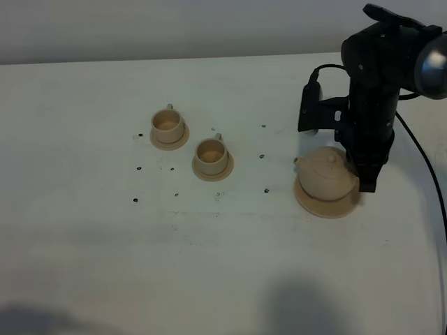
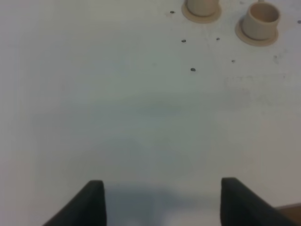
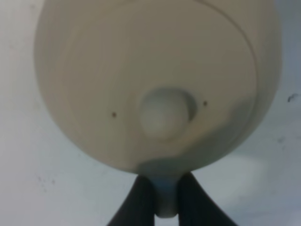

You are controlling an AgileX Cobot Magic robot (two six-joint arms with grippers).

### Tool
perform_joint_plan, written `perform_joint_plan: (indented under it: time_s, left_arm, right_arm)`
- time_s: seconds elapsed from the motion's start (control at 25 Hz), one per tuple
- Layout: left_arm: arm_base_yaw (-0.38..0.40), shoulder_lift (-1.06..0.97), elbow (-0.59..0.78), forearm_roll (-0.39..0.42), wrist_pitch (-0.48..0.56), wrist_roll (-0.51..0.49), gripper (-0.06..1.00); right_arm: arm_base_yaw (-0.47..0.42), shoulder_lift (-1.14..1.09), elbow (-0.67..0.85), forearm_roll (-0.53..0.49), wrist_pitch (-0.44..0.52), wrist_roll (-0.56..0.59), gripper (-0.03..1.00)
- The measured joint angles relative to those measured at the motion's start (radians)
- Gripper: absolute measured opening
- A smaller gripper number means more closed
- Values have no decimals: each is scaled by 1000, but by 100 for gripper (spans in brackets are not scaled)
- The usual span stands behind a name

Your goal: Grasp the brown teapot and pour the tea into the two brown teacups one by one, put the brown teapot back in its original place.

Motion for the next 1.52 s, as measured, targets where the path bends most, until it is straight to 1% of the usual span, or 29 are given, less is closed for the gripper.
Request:
perform_joint_plan:
  time_s: [0.24, 0.44, 0.56, 0.76, 0.88, 1.0, 1.24, 1.4, 1.52]
  left_arm:
    - [0, 0, 0, 0, 0, 0, 50]
    - [0, 0, 0, 0, 0, 0, 50]
    - [0, 0, 0, 0, 0, 0, 50]
    - [0, 0, 0, 0, 0, 0, 50]
    - [0, 0, 0, 0, 0, 0, 50]
    - [0, 0, 0, 0, 0, 0, 50]
    - [0, 0, 0, 0, 0, 0, 50]
    - [0, 0, 0, 0, 0, 0, 50]
    - [0, 0, 0, 0, 0, 0, 50]
  right_arm:
    - [-6, -7, 0, 6, 26, 7, 10]
    - [-7, -7, -5, 8, 55, 62, 10]
    - [-7, -7, -46, 19, 62, 107, 10]
    - [-7, -7, -147, 77, 61, 168, 10]
    - [-5, -7, -180, 93, 62, 229, 10]
    - [19, -7, -190, 74, 64, 292, 10]
    - [94, -7, -190, 23, 64, 402, 10]
    - [116, -7, -190, 12, 65, 421, 10]
    - [135, -7, -190, -20, 65, 419, 10]
